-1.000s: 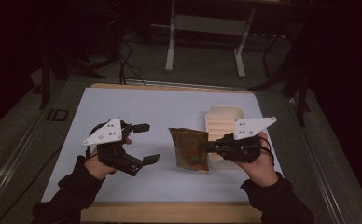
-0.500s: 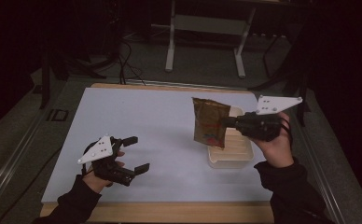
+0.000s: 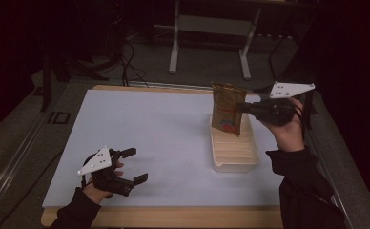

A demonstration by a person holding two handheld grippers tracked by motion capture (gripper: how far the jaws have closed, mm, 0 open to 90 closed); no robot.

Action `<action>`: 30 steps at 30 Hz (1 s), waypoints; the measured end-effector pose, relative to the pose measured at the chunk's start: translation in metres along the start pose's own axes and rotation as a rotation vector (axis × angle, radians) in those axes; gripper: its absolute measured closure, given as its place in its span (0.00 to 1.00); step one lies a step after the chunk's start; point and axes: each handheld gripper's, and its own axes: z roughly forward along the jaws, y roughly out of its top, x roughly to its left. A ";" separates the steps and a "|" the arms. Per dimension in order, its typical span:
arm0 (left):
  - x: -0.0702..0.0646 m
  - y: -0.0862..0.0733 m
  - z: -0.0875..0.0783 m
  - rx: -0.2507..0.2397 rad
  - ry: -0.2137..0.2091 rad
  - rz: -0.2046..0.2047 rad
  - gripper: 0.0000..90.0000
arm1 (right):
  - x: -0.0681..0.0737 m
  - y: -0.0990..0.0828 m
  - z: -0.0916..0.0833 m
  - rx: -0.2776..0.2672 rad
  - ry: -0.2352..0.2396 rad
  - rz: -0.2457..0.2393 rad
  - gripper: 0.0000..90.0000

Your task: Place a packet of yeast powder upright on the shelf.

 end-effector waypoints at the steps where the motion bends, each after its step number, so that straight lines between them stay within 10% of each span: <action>1: 0.001 -0.001 0.000 0.004 -0.002 0.000 0.05 | -0.004 0.000 0.001 -0.001 -0.008 -0.016 0.99; 6: 0.003 -0.004 -0.001 -0.011 -0.007 -0.016 0.05 | -0.022 -0.003 0.007 0.005 -0.034 -0.077 0.99; 30: 0.006 -0.008 -0.004 -0.018 -0.012 -0.041 0.06 | -0.083 -0.042 0.060 0.098 -0.160 -0.026 1.00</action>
